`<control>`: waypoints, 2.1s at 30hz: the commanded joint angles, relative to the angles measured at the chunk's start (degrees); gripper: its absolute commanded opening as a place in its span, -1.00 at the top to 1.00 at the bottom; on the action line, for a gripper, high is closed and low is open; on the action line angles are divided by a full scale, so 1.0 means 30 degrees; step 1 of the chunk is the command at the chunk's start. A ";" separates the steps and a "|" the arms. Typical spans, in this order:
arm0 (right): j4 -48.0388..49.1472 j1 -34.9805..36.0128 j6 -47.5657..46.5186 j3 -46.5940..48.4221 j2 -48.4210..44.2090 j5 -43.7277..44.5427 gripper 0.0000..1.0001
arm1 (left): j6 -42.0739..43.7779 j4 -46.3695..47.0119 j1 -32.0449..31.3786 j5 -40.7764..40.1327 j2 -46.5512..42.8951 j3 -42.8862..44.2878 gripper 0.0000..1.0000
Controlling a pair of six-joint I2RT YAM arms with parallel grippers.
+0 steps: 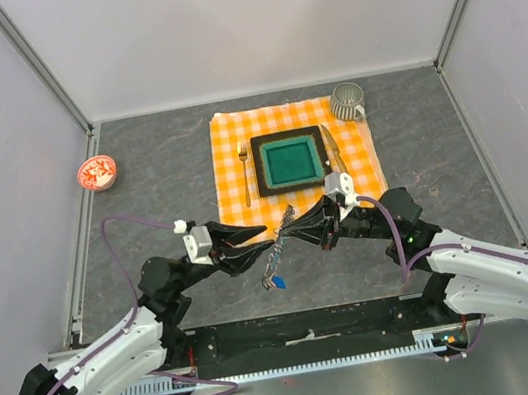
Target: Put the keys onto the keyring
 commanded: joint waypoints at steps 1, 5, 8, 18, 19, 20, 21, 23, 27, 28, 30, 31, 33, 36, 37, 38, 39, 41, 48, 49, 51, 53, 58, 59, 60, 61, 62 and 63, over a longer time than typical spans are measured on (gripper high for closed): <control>0.2373 -0.0095 0.0580 -0.0001 -0.0062 -0.0798 1.00 | -0.0675 0.2436 -0.0048 0.0607 0.0544 0.0214 0.14; 0.2519 -0.0095 0.0668 -0.0089 0.0113 -0.1063 1.00 | -0.0851 0.2585 -0.0048 0.0899 0.1072 0.0506 0.18; 0.2695 -0.0124 0.0727 -0.0177 0.0260 -0.1267 1.00 | -0.1231 0.2993 -0.0048 0.1308 0.1570 0.0771 0.20; 0.3163 -0.0124 0.0902 -0.0235 0.0640 -0.1560 1.00 | -0.1964 0.3316 -0.0048 0.2657 0.2772 0.1298 0.33; 0.3193 -0.0124 0.0902 -0.0235 0.0670 -0.1590 1.00 | -0.1994 0.3288 -0.0019 0.2716 0.2802 0.1327 0.37; 0.3222 -0.0124 0.0931 -0.0235 0.0699 -0.1619 1.00 | -0.1994 0.3230 -0.0019 0.2775 0.2802 0.1385 0.43; 0.3222 -0.0124 0.0932 -0.0264 0.0729 -0.1619 1.00 | -0.1994 0.3171 -0.0048 0.2804 0.2802 0.1415 0.46; 0.3223 -0.0124 0.0903 -0.0265 0.0729 -0.1678 1.00 | -0.1906 0.3112 -0.0048 0.2776 0.2773 0.1415 0.62; 0.3105 -0.0153 0.0757 -0.0265 0.0846 -0.1765 1.00 | -0.1760 0.2820 -0.0048 0.2775 0.2656 0.1561 0.94; 0.3047 -0.0153 0.0727 -0.0265 0.0875 -0.1795 1.00 | -0.1615 0.2732 -0.0048 0.2717 0.2539 0.1562 0.96; 0.2959 -0.0153 0.0698 -0.0265 0.0992 -0.2028 1.00 | -0.1467 0.2382 -0.0048 0.2629 0.2422 0.1620 0.96; 0.2901 -0.0124 0.0726 -0.0294 0.1022 -0.2058 1.00 | -0.1206 0.2176 -0.0048 0.2542 0.2218 0.1649 0.96; 0.2609 -0.0153 0.0697 -0.0352 0.1022 -0.2001 1.00 | -0.0534 0.1127 -0.0048 0.2220 0.1925 0.1766 0.96; 0.1760 -0.0153 0.0697 -0.0382 0.0789 -0.1651 0.98 | 0.0898 -0.0399 -0.0048 0.1488 0.1455 0.1942 0.96; 0.1409 -0.0153 0.0639 -0.0382 0.0643 -0.1533 0.93 | 0.1341 -0.1477 -0.0048 0.1312 0.1367 0.1943 0.96; 0.1000 -0.0153 0.0552 -0.0324 0.0525 -0.1386 0.84 | 0.1839 -0.1923 -0.0048 0.1049 0.1192 0.1972 0.96; -0.0135 -0.0153 0.0464 -0.0091 0.0147 -0.1269 0.55 | 0.2975 -0.2478 -0.0048 0.0902 0.1162 0.1943 0.96; -0.2474 -0.0124 -0.0032 0.0232 -0.0177 -0.0364 0.20 | 0.3746 -0.3419 -0.0019 0.0377 0.1249 0.1710 0.96; -1.0801 -0.0182 0.0169 0.3184 -0.2110 0.6342 -0.96 | 0.6996 -0.4181 -0.0048 0.0197 0.1193 0.1006 0.96; -1.1594 -0.0182 0.0257 0.3569 -0.2200 0.6930 -0.96 | 0.7145 -0.4299 -0.0048 0.0139 0.1133 0.0918 0.96; -1.4198 -0.0241 0.0723 0.4795 -0.2318 0.9300 -0.96 | 0.7641 -0.4504 -0.0048 -0.0124 0.1074 0.0538 0.96; -1.6683 -0.0328 0.0989 0.5707 -0.1940 1.1987 -0.96 | 0.7907 -0.5290 -0.0048 -0.0475 0.1044 0.0507 0.96; -2.1410 -0.1469 0.1311 0.9106 0.0285 1.5720 -0.96 | 0.7412 -0.6498 -0.0048 -0.0625 0.0751 0.1005 0.96; -2.2402 -0.1704 0.1400 0.9429 0.0957 1.6247 -0.96 | 0.7265 -0.6469 -0.0077 -0.0623 0.0693 0.1005 0.96; -2.2789 -0.2460 0.1517 0.9839 0.1224 1.7064 -0.96 | 0.7061 -0.6468 -0.0078 -0.0739 0.0692 0.0947 0.96; -2.3112 -0.2961 0.1808 1.0017 0.1488 1.7449 -0.96 | 0.6972 -0.6468 -0.0078 -0.1059 0.0721 0.0947 0.96; -2.3841 -0.3546 0.2043 1.0192 0.1984 1.7714 -0.96 | 0.6913 -0.6584 -0.0107 -0.1208 0.0809 0.0947 0.96; -2.4080 -0.4799 0.2190 1.0368 0.2192 1.7978 -0.96 | 0.6883 -0.6701 -0.0107 -0.1354 0.0868 0.0976 0.96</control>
